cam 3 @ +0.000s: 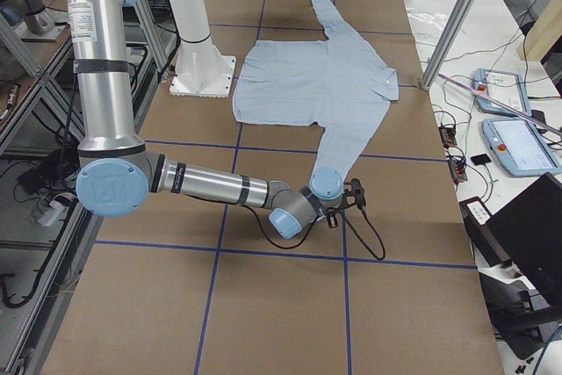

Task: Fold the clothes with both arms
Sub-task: 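Lower the right gripper to the cuff of the sleeve nearest it and grasp, then carry the sleeve with the right gripper across the shirt toward the collar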

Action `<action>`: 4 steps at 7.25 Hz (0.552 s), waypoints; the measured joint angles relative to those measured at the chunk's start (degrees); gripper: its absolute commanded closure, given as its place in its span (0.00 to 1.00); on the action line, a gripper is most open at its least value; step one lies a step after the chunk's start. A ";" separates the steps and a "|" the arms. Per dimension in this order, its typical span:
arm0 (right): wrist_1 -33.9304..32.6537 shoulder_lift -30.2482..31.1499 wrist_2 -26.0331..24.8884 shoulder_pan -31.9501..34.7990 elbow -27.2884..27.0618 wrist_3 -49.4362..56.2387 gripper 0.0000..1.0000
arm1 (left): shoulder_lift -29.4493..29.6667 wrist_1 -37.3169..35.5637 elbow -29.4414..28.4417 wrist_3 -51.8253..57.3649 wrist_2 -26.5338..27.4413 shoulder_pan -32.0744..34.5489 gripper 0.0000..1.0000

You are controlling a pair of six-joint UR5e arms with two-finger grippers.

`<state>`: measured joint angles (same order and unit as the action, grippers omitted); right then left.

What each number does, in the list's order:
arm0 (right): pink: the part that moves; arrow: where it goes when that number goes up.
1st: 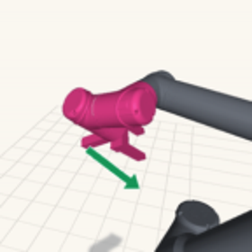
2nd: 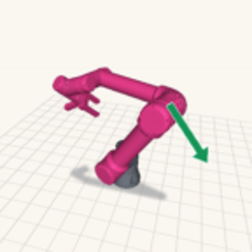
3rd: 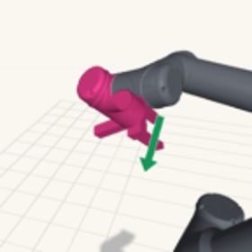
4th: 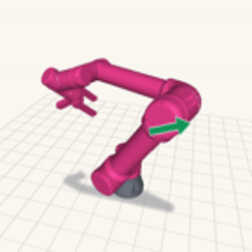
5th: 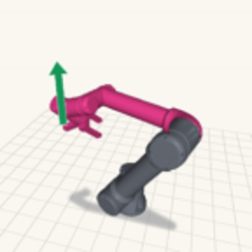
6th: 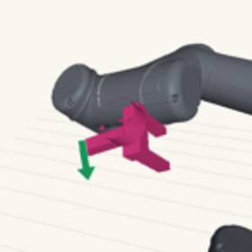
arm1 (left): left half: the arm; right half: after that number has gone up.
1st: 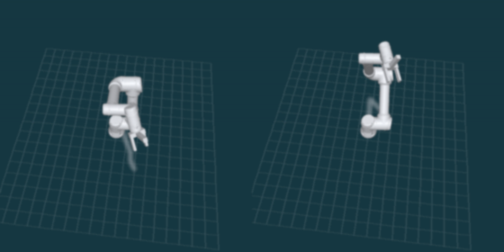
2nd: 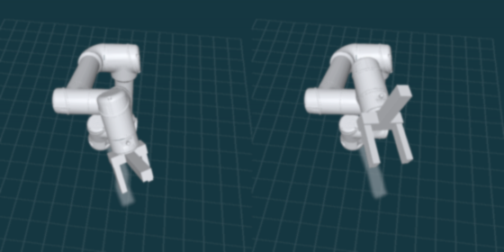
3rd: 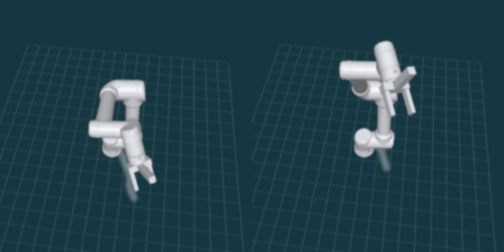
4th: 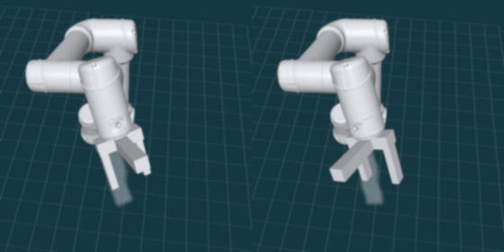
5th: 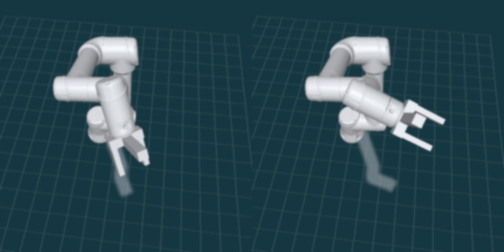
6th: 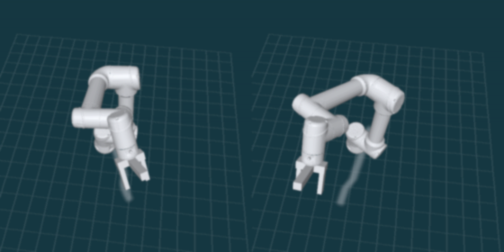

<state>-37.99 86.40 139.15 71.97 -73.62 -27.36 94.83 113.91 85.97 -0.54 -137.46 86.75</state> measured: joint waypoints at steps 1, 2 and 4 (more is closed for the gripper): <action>-0.01 -0.03 1.70 0.69 -2.23 -0.89 1.00 | 0.00 0.02 0.00 0.01 0.00 0.00 0.00; -0.04 -0.27 2.33 0.67 -4.69 -3.24 1.00 | 0.00 0.03 0.03 0.01 0.00 0.00 0.00; 0.04 -1.38 2.01 -1.85 -10.69 -14.55 1.00 | 0.00 0.07 0.07 0.01 0.06 0.00 0.00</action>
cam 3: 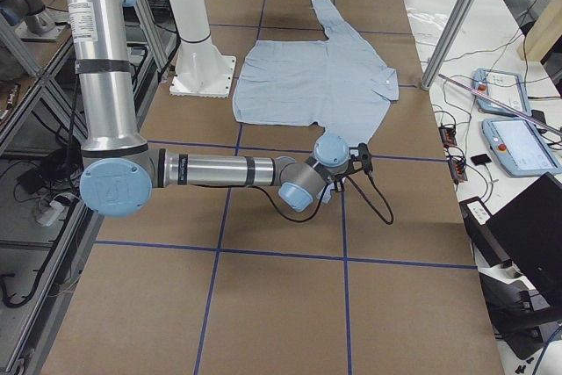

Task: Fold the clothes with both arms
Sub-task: 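Carry the sleeve with the right gripper across the shirt toward the collar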

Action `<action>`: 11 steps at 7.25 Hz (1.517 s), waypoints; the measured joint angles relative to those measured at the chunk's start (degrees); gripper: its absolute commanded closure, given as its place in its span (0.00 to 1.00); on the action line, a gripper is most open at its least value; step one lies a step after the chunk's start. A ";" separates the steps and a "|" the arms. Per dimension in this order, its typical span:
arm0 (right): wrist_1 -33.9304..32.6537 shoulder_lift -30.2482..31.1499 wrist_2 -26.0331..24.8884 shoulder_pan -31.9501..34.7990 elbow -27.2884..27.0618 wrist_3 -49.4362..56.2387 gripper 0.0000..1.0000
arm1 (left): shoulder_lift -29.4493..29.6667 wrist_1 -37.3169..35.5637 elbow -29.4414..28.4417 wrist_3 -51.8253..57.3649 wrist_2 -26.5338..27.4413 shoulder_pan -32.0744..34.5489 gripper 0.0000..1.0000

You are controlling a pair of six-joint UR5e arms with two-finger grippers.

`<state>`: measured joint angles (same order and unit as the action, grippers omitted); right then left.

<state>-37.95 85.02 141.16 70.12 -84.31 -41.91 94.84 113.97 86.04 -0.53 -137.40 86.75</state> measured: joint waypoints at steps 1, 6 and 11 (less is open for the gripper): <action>0.12 -0.49 -2.26 -3.26 -3.58 -7.16 1.00 | 0.00 0.01 0.01 0.00 0.02 0.00 0.00; -12.62 -17.21 -32.41 -28.59 -12.69 -30.98 1.00 | -0.09 0.02 -0.65 0.08 -0.04 0.00 0.00; -21.42 -45.57 -38.32 -32.32 6.65 -33.28 1.00 | -0.07 3.99 -4.52 0.18 0.14 0.00 0.00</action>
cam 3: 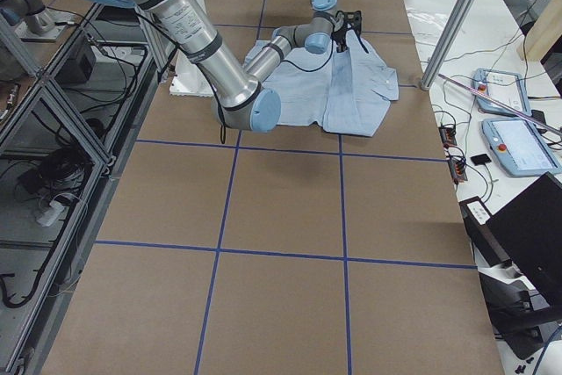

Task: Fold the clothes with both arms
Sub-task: 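Carry the sleeve with the right gripper across the shirt toward the collar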

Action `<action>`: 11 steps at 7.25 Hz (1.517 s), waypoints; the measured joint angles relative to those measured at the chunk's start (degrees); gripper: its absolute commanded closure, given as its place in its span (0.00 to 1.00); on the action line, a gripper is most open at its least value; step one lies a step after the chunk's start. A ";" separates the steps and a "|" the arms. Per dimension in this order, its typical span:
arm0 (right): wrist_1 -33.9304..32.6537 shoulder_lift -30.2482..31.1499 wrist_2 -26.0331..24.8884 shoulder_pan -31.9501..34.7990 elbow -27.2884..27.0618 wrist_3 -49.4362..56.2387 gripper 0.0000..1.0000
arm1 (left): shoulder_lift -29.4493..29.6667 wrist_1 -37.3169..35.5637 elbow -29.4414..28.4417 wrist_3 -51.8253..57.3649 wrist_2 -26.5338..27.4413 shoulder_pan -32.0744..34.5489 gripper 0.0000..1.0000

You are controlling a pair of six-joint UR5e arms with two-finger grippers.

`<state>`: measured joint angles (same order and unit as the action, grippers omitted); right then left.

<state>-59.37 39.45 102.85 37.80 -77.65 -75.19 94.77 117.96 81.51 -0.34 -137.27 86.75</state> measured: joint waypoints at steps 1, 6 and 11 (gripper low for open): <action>0.29 -4.45 -1.20 -1.15 5.87 0.18 1.00 | 0.04 2.66 -1.98 -0.05 0.04 0.00 0.00; 0.68 -13.78 -5.17 -4.00 20.30 2.59 0.53 | -0.01 5.42 -4.21 -0.09 -0.02 0.00 0.00; 7.32 -14.98 -8.11 -4.12 21.14 3.50 0.00 | 0.56 5.47 -4.30 -0.22 0.09 0.00 0.00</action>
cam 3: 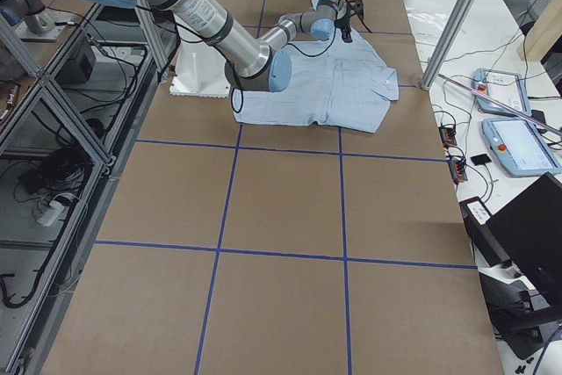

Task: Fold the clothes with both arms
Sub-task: 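Carry the sleeve with the right gripper across the shirt toward the collar, then release the sleeve on the chest and hold the right gripper above it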

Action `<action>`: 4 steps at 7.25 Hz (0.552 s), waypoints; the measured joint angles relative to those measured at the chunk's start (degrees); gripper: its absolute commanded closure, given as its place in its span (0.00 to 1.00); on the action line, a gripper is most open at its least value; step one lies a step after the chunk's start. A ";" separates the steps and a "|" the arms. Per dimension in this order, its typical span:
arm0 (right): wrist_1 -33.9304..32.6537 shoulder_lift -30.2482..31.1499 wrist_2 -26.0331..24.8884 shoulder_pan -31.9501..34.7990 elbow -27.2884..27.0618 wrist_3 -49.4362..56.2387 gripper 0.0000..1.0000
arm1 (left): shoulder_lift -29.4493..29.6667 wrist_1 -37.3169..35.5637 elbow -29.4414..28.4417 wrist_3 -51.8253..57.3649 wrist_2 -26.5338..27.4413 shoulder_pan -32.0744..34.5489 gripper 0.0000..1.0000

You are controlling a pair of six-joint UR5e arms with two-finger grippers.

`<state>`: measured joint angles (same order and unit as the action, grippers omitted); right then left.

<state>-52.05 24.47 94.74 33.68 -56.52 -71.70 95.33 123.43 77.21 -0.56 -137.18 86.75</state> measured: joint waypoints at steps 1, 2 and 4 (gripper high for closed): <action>0.21 -0.20 -0.28 0.00 -0.10 -0.31 0.00 | 0.29 0.00 -0.48 -0.47 0.04 -0.01 0.00; -0.28 -0.06 -0.04 0.09 -0.90 -0.94 0.00 | 0.92 0.32 -1.33 -2.27 0.06 -0.08 0.01; -10.91 1.25 3.38 0.80 -8.16 -1.45 0.00 | 1.61 5.14 -2.20 -14.20 0.26 -0.99 0.01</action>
<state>-62.96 25.71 98.12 34.48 -64.68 -73.15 96.93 128.57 75.01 -14.76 -136.91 85.75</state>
